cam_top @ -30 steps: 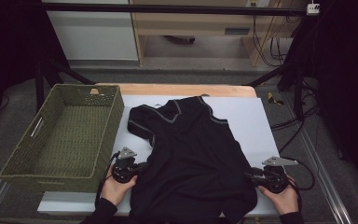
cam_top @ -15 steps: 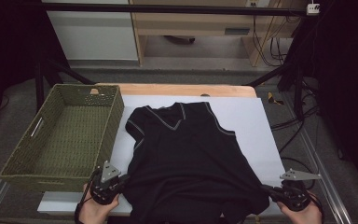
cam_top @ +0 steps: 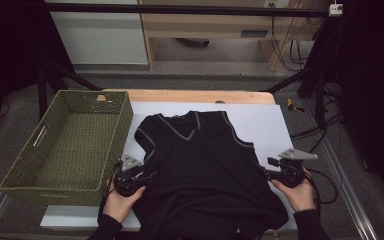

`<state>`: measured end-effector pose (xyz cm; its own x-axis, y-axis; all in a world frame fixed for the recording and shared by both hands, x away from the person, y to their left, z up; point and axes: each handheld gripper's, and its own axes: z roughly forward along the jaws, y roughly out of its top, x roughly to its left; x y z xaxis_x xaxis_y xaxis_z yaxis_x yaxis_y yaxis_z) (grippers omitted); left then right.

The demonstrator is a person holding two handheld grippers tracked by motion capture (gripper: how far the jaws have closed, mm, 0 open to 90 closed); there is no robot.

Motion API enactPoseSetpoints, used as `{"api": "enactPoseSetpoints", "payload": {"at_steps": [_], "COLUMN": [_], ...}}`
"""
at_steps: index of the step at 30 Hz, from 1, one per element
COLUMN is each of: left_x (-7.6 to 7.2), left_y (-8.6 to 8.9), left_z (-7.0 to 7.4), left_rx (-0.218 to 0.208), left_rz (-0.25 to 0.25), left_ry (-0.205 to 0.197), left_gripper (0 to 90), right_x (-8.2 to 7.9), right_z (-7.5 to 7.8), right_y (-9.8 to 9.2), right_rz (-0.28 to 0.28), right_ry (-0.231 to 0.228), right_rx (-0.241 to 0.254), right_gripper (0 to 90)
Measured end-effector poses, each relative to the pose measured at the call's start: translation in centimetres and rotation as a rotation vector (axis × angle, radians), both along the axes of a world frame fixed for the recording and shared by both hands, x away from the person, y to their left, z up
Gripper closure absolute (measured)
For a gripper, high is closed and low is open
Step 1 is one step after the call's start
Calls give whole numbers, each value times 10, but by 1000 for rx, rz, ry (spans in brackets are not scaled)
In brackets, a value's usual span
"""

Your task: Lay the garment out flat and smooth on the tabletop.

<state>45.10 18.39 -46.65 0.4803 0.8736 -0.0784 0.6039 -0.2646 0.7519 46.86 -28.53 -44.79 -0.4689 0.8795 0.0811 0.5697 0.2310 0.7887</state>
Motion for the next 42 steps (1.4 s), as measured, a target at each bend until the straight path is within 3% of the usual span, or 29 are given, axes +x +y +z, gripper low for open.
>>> {"api": "enactPoseSetpoints", "payload": {"at_steps": [3,6,10,12,14,15,17,19,22,27,29,33,37,39,42], "left_x": [6,7,7,6,4,4,3,2,1,-4,-6,-7,-9,-10,-11], "left_y": [1,5,8,8,6,6,6,7,9,11,10,5,6,6,8], "left_z": [-12,-16,-15,-14,-13,-13,-11,-10,-9,-3,-3,-2,1,2,3], "left_rx": [1,-9,-43,-37,-26,-14,-15,-19,-36,-49,-28,36,74,81,62], "left_rz": [-16,-29,-31,-28,-25,-30,-23,-22,-20,-7,3,35,54,45,28], "left_ry": [21,0,26,30,22,17,16,13,13,12,22,73,80,60,16], "left_gripper": [451,530,713,766,800,807,814,816,816,811,811,811,802,770,615], "right_x": [28,51,70,72,73,72,70,66,56,36,25,5,-12,-17,-20], "right_z": [-7,-17,-29,-33,-32,-31,-28,-24,-17,-8,-6,-10,-19,-17,-12], "right_y": [4,6,10,13,14,14,12,8,-8,-32,-40,-51,-40,-34,-29], "right_rz": [-20,-57,-70,-66,-59,-62,-54,-69,-102,-149,-170,-173,-96,-64,-45], "right_ry": [17,41,84,74,82,86,87,71,43,21,23,52,117,103,41], "right_rx": [-28,-38,-47,-73,-53,-56,-65,-77,-48,-45,-86,-52,-55,-53,-23], "right_gripper": [423,441,486,569,739,823,896,900,900,900,900,900,898,871,674]}}
